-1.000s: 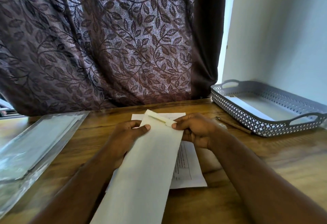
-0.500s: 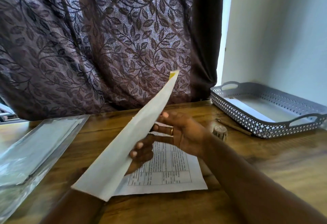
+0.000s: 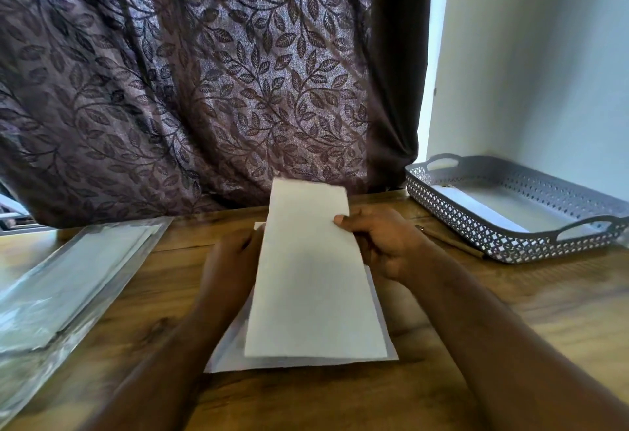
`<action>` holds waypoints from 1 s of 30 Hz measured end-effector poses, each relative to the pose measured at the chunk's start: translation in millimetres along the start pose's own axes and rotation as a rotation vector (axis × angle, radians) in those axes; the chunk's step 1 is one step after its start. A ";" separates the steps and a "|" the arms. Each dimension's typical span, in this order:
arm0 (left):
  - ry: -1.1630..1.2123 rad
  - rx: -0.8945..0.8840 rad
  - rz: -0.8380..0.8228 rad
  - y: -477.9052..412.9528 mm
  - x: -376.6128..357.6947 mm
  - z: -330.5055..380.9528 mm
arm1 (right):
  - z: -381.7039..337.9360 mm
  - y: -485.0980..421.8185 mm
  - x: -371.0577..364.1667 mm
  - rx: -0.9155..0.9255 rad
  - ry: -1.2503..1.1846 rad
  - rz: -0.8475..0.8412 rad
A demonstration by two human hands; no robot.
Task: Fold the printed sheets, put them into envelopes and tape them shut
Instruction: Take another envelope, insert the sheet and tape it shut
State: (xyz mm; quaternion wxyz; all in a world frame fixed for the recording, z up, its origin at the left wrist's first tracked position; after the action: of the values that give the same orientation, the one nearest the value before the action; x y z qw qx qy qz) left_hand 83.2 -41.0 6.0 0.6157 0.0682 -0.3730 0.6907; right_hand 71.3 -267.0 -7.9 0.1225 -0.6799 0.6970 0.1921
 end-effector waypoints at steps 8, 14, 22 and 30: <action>-0.604 -0.088 -0.392 -1.0 -27.6 -36.8 | 19.9 -5.9 17.5 0.011 0.505 0.198; -0.738 -0.127 -0.408 -1.7 -34.1 -42.7 | 2.3 0.1 5.7 0.183 1.040 0.295; -0.790 -0.166 -0.404 -1.2 -36.3 -46.9 | 9.6 -8.3 -6.2 0.301 1.234 0.210; -0.789 -0.155 -0.236 -0.7 -22.5 -31.3 | -15.7 2.9 -7.2 0.474 1.353 0.188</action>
State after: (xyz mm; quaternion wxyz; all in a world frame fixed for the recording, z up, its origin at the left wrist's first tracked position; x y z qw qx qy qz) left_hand 100.5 -40.3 -28.4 0.5037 0.3235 -0.6207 0.5063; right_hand 70.1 -267.3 9.6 -0.2087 -0.5424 0.6986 -0.4174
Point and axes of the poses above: each hand's wrist, its own y-axis away from the middle knuckle, its own x-axis out of the back of the hand, z = x × y, the point moved 8 cm from there along -y, towards the middle knuckle, and after that the axes turned 8 degrees about -y, right-handed, at the moved point
